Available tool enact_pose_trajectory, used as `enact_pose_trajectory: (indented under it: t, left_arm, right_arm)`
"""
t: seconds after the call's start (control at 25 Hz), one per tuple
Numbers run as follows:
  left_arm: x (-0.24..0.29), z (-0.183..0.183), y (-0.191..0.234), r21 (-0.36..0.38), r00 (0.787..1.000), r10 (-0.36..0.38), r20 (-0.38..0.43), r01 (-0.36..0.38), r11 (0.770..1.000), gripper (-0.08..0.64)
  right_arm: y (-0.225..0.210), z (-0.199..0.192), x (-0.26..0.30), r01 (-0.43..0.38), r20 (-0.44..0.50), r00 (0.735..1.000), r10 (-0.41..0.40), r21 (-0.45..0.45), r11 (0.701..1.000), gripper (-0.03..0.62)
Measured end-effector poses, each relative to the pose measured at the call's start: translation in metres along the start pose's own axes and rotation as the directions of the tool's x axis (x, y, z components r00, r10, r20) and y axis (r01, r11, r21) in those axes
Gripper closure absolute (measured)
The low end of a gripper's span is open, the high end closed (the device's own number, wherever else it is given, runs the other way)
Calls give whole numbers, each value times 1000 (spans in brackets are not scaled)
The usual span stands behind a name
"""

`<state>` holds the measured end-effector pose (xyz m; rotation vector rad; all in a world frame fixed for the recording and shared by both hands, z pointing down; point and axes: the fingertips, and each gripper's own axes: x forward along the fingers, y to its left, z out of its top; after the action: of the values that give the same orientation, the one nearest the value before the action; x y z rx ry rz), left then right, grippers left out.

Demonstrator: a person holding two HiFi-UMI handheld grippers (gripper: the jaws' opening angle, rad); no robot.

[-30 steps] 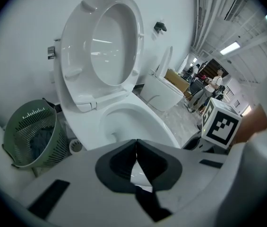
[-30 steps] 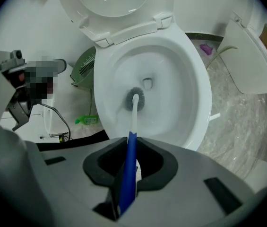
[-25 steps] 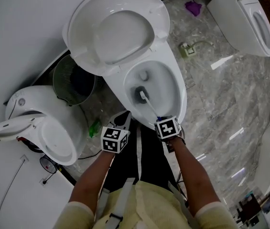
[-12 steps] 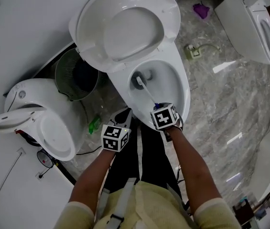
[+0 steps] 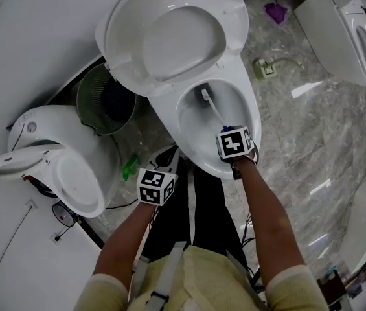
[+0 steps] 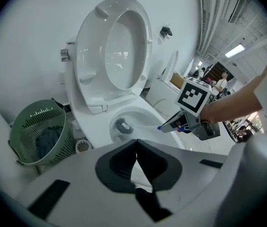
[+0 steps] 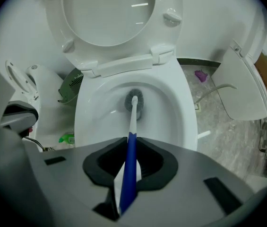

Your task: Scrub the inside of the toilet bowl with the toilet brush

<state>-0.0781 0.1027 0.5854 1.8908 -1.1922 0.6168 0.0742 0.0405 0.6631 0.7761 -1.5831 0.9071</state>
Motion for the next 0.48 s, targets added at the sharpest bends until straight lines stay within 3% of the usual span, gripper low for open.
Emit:
enact_pose_trajectory:
  t: [0.48]
  left_arm:
    - [7,16,-18,53,998,-61,-9,62,997,548]
  right_arm:
    - [-44,-43,-16,90,-17,996,-88,127,988,520]
